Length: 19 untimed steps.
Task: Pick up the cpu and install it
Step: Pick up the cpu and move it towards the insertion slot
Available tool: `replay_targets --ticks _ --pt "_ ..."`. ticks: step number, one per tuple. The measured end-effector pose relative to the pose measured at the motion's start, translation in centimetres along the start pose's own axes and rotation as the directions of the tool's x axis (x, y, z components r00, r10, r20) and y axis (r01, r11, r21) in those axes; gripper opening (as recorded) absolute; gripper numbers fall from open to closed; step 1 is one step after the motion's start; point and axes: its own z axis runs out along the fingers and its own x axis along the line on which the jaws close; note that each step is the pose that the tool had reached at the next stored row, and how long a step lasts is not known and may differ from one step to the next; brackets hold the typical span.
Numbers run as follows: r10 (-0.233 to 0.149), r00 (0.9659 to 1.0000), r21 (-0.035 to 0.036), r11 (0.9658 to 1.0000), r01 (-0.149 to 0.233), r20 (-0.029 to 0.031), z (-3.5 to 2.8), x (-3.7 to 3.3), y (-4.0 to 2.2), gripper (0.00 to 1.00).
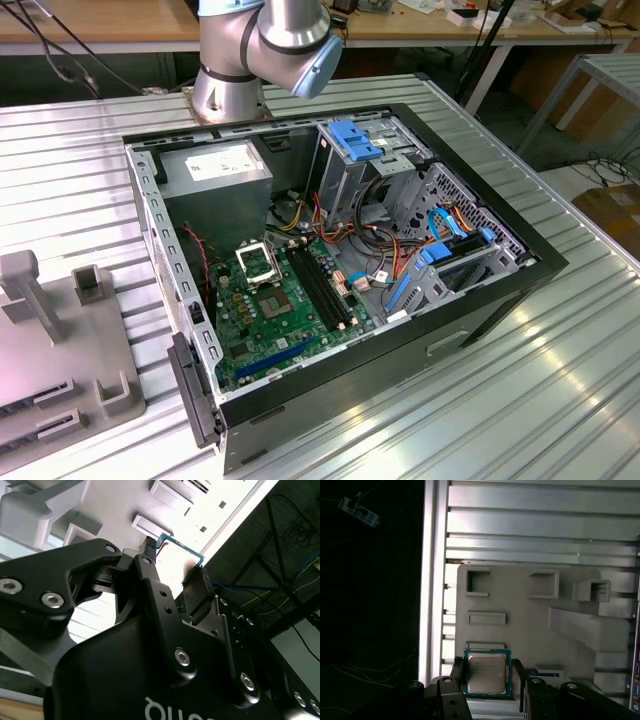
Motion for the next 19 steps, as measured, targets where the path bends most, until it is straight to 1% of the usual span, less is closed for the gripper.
replay_targets --ticks 19 --pt "0.000 1.0000 0.0001 1.0000 0.000 -0.0001 -2.76 0.13 0.02 0.47"
